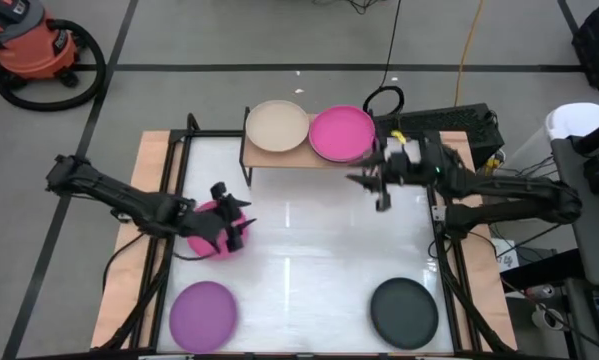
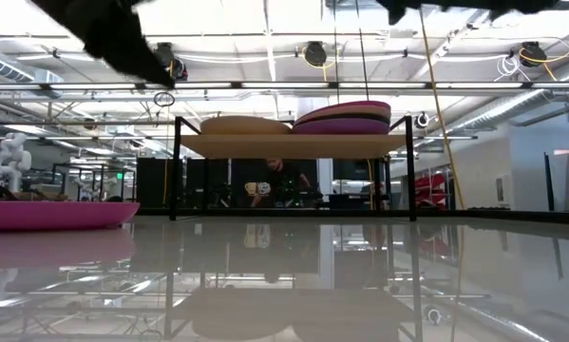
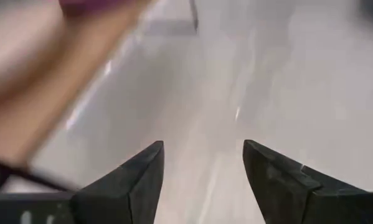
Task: Place and stack plates onto a shelf
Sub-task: Stack the pink plate on top of the white plate on the shelf
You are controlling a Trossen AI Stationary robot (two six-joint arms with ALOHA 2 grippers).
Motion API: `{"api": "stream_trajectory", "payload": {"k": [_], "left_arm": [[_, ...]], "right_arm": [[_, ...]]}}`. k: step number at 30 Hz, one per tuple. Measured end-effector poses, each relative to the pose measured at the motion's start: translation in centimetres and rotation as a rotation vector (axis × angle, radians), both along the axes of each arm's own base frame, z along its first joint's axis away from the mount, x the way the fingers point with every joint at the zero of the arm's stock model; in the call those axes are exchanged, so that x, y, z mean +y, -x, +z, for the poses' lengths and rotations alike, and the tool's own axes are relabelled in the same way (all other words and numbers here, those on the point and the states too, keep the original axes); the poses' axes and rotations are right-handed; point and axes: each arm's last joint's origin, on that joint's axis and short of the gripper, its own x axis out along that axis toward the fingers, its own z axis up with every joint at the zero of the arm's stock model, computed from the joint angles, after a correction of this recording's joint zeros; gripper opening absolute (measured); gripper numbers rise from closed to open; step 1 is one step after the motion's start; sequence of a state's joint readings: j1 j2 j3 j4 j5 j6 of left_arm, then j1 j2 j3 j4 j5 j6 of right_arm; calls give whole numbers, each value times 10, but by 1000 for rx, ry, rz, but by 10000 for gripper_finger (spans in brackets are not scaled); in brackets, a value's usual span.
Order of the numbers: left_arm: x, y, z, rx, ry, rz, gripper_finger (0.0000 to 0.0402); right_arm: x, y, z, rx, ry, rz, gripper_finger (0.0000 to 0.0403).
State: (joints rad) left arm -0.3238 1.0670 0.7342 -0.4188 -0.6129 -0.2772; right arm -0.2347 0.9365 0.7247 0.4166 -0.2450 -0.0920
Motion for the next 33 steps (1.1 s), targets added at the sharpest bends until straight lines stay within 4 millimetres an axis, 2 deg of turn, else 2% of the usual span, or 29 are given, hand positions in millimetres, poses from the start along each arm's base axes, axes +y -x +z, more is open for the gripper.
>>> {"api": "stream_trajectory", "payload": {"k": [4,10,14,18,28,33], "left_arm": [[-3,-14,-16,171,98,101,223],[-9,-30,-49,396,215,194,223],[-13,-34,-69,492,294,268,223],[-13,-35,-80,516,326,364,223],[-10,-24,-82,576,344,511,223],[-18,-30,-83,544,425,457,223]], "right_arm": [[15,8,-29,7,-6,-40,105],[27,11,-52,-3,12,-65,105],[30,11,-50,-25,14,-58,105],[31,11,-50,-28,15,-50,105],[31,11,-51,-13,-2,-49,105],[31,10,-53,4,-3,-51,105]]}}
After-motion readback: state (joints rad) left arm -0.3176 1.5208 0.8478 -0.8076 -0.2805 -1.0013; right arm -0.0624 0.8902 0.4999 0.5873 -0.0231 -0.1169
